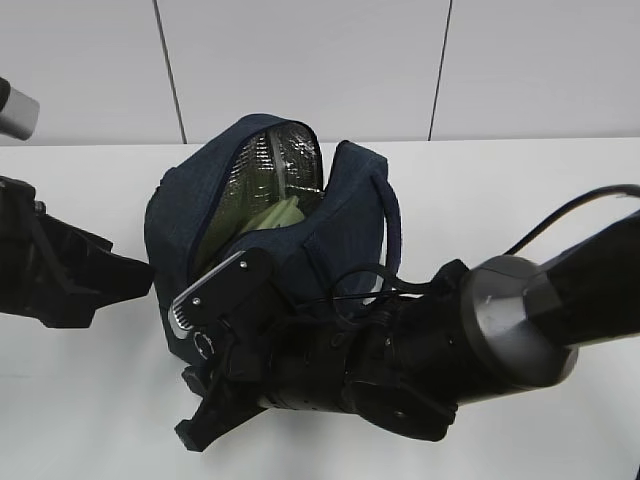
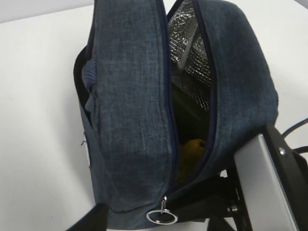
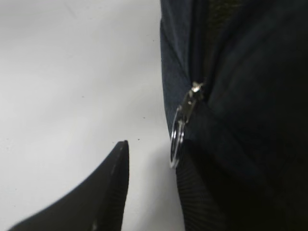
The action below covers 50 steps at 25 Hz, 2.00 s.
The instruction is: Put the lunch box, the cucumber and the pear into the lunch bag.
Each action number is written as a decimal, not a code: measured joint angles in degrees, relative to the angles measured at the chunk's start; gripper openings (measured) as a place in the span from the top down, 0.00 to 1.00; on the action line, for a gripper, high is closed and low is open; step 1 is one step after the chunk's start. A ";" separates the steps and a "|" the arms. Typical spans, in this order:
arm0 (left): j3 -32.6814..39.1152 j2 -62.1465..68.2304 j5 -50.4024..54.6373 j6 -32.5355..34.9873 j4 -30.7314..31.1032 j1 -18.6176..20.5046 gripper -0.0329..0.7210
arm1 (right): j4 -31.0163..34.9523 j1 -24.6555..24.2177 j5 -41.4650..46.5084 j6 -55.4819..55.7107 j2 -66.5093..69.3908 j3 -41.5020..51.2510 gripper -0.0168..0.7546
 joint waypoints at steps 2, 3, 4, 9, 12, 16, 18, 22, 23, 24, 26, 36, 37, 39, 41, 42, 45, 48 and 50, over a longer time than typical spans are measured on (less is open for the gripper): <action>0.00 0.00 0.00 0.00 0.00 0.00 0.46 | 0.33 0.00 0.34 -0.23 -0.13 0.00 0.62; 0.00 0.00 0.00 0.00 0.00 0.00 0.46 | 0.38 0.00 0.57 -0.36 -0.39 0.00 0.62; 0.00 0.00 -0.06 0.00 0.00 0.00 0.46 | 0.48 0.00 0.79 -0.60 -0.66 0.00 0.62; 0.00 0.00 -0.18 0.00 0.00 0.00 0.46 | 0.87 0.00 2.29 -1.66 -2.29 0.00 0.62; 0.00 0.00 -0.18 0.00 0.00 0.00 0.46 | 0.96 0.00 3.19 -1.87 -2.29 0.00 0.63; 0.00 0.00 -0.18 0.00 0.00 0.00 0.46 | 1.08 0.00 3.41 -2.10 -2.29 0.00 0.63; 0.00 0.00 -0.18 0.00 0.00 0.00 0.46 | 1.16 0.00 3.41 -2.35 -2.29 0.00 0.64; 0.00 0.00 -0.18 0.00 0.00 0.00 0.46 | 1.16 0.00 3.50 -2.36 -2.29 0.00 0.68; 0.00 0.00 -0.18 0.00 0.00 0.00 0.46 | 1.16 0.00 3.50 -2.46 -2.29 0.00 0.68; 0.00 0.00 -0.18 0.00 0.00 0.00 0.46 | 1.16 0.00 3.50 -2.46 -2.29 0.00 0.69; 0.00 0.00 -0.18 0.00 0.00 0.00 0.46 | 1.16 0.00 3.50 -2.49 -2.29 0.00 0.69; 0.00 0.00 -0.18 0.00 0.00 0.00 0.47 | 3.98 0.00 2.42 -4.01 -2.29 0.00 0.69; 0.00 0.00 -0.18 0.00 0.00 0.00 0.47 | 4.03 0.00 2.44 -4.01 -2.29 0.00 0.69; 0.00 0.00 -0.18 0.00 0.00 0.00 0.47 | 4.12 0.00 2.44 -4.01 -2.29 0.00 0.69; 0.00 0.00 -0.18 0.00 0.00 0.00 0.47 | 4.59 0.00 2.19 -4.25 -2.29 0.00 0.69; 0.00 0.00 -0.18 0.00 0.00 0.00 0.47 | 4.87 0.00 2.11 -4.34 -2.29 0.00 0.69; 0.00 0.00 -0.18 0.00 0.00 0.00 0.47 | 4.97 0.00 2.11 -4.60 -2.29 0.00 0.70; 0.00 0.00 -0.18 0.00 0.00 0.00 0.47 | 5.11 0.00 1.96 -5.47 -2.29 0.00 0.75; 0.00 0.00 -0.18 0.00 0.00 0.00 0.47 | 5.30 0.00 1.97 -5.71 -2.29 0.00 0.77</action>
